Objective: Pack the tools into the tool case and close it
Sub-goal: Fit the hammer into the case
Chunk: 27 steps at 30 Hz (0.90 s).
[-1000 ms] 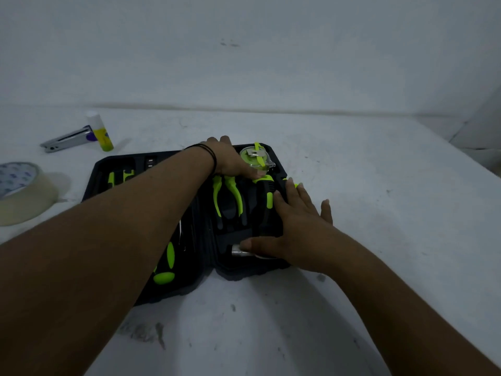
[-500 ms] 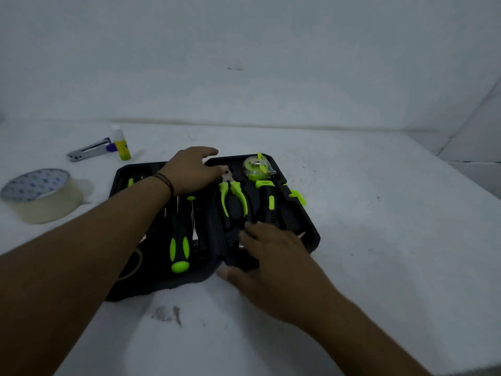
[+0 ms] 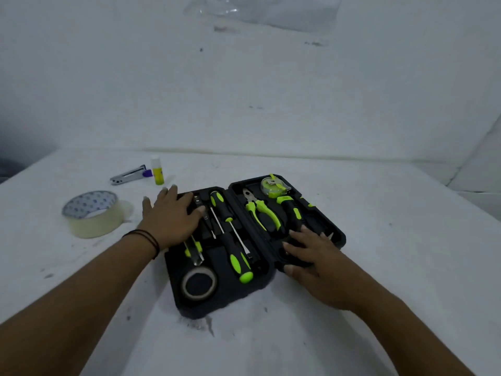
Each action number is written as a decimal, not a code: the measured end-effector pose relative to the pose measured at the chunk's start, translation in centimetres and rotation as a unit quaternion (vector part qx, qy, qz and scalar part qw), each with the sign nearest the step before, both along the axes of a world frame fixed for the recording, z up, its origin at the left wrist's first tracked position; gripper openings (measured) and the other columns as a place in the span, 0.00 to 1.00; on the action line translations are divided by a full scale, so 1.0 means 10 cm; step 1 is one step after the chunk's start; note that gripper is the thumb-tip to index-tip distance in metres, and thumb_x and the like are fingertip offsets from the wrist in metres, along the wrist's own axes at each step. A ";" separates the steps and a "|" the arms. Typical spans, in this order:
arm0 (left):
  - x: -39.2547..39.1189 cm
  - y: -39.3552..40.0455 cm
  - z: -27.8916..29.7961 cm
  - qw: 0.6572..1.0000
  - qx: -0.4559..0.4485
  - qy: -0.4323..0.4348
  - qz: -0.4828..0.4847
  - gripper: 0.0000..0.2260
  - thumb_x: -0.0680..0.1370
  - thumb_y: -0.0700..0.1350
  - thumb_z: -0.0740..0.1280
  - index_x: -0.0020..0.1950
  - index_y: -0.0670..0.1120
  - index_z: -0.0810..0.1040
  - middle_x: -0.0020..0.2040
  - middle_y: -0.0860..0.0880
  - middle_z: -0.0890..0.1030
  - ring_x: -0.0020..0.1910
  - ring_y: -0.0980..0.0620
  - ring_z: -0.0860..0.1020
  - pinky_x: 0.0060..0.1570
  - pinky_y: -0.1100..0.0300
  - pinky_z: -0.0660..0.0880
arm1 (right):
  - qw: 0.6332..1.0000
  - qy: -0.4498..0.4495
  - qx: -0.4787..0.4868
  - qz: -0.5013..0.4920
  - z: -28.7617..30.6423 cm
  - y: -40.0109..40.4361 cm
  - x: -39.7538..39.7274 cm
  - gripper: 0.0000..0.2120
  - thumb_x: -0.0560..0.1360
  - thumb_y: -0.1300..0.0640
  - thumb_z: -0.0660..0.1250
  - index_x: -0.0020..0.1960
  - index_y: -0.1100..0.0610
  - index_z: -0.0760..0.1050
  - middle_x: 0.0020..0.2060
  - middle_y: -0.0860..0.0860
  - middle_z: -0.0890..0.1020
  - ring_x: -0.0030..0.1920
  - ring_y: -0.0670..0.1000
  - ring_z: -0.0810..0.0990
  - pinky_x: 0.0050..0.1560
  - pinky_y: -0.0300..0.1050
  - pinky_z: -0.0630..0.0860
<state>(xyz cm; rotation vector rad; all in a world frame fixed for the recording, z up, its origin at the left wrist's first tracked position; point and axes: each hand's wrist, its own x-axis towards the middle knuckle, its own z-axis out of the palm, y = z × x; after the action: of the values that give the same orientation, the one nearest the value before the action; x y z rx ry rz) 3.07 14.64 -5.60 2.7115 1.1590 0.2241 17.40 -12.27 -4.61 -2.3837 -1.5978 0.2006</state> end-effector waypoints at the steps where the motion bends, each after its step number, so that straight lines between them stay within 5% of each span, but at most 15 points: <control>1: 0.01 0.01 0.01 1.000 0.000 -0.007 0.003 0.25 0.77 0.62 0.50 0.71 0.52 0.62 0.76 0.44 0.55 0.75 0.43 0.52 0.70 0.37 0.46 | 1.000 0.011 0.004 -0.002 0.01 0.00 0.03 0.23 0.78 0.45 0.58 0.72 0.47 0.62 0.75 0.44 0.54 0.71 0.38 0.41 0.69 0.38 0.36; 5: 0.02 0.02 0.07 1.000 -0.024 -0.005 0.016 0.26 0.78 0.62 0.50 0.72 0.51 0.61 0.69 0.42 0.68 0.68 0.41 0.65 0.67 0.42 0.59 | 0.999 -0.004 -0.018 -0.028 0.04 -0.05 0.17 0.22 0.79 0.45 0.56 0.72 0.44 0.61 0.76 0.45 0.48 0.71 0.39 0.38 0.71 0.43 0.37; 8: -0.02 -0.02 0.12 0.999 0.000 -0.025 0.027 0.21 0.78 0.60 0.52 0.58 0.46 0.72 0.52 0.40 0.75 0.56 0.38 0.73 0.53 0.50 0.70 | 0.996 -0.031 -0.052 -0.069 0.09 -0.07 0.28 0.21 0.80 0.46 0.53 0.72 0.44 0.59 0.76 0.47 0.47 0.76 0.48 0.41 0.73 0.48 0.42; 10: -0.04 -0.09 0.14 0.999 0.019 -0.033 0.015 0.17 0.79 0.57 0.53 0.44 0.45 0.71 0.40 0.44 0.71 0.49 0.39 0.76 0.43 0.55 0.69 | 0.992 -0.051 -0.051 -0.102 0.11 -0.08 0.35 0.20 0.80 0.48 0.52 0.72 0.45 0.60 0.76 0.49 0.51 0.76 0.50 0.45 0.73 0.50 0.47; 13: -0.07 -0.22 0.16 0.999 0.035 -0.006 0.010 0.15 0.79 0.53 0.55 0.38 0.46 0.69 0.34 0.48 0.69 0.41 0.44 0.74 0.38 0.58 0.66 | 0.985 -0.079 -0.052 -0.145 0.10 -0.08 0.40 0.20 0.81 0.50 0.50 0.73 0.47 0.58 0.75 0.50 0.56 0.75 0.51 0.52 0.72 0.50 0.54; 16: -0.14 -0.33 0.16 1.000 0.013 0.004 0.002 0.14 0.79 0.52 0.56 0.39 0.46 0.72 0.35 0.48 0.73 0.40 0.46 0.74 0.38 0.58 0.68 | 0.981 -0.046 -0.005 -0.190 0.08 -0.08 0.37 0.20 0.81 0.54 0.51 0.73 0.52 0.61 0.73 0.54 0.63 0.73 0.54 0.61 0.69 0.49 0.61; 20: -0.25 -0.45 0.17 0.997 -0.074 -0.029 -0.011 0.11 0.79 0.52 0.58 0.51 0.48 0.76 0.44 0.46 0.79 0.43 0.49 0.75 0.38 0.60 0.70 | 0.961 0.016 0.130 -0.242 0.13 -0.10 0.20 0.15 0.78 0.53 0.58 0.61 0.58 0.75 0.53 0.56 0.80 0.57 0.56 0.77 0.54 0.47 0.72; 27: -0.26 -0.54 0.18 0.993 -0.111 0.015 -0.022 0.19 0.78 0.58 0.57 0.48 0.44 0.75 0.43 0.46 0.77 0.42 0.51 0.75 0.34 0.61 0.68 | 0.964 0.022 0.118 -0.238 0.05 -0.08 0.07 0.11 0.75 0.51 0.63 0.41 0.58 0.77 0.40 0.56 0.76 0.42 0.54 0.76 0.34 0.35 0.64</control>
<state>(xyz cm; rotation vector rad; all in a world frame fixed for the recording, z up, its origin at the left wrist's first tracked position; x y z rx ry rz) 0.42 9.21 -3.84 2.5502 1.0603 0.0460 18.12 -13.11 -4.13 -2.4623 -0.9254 -0.0307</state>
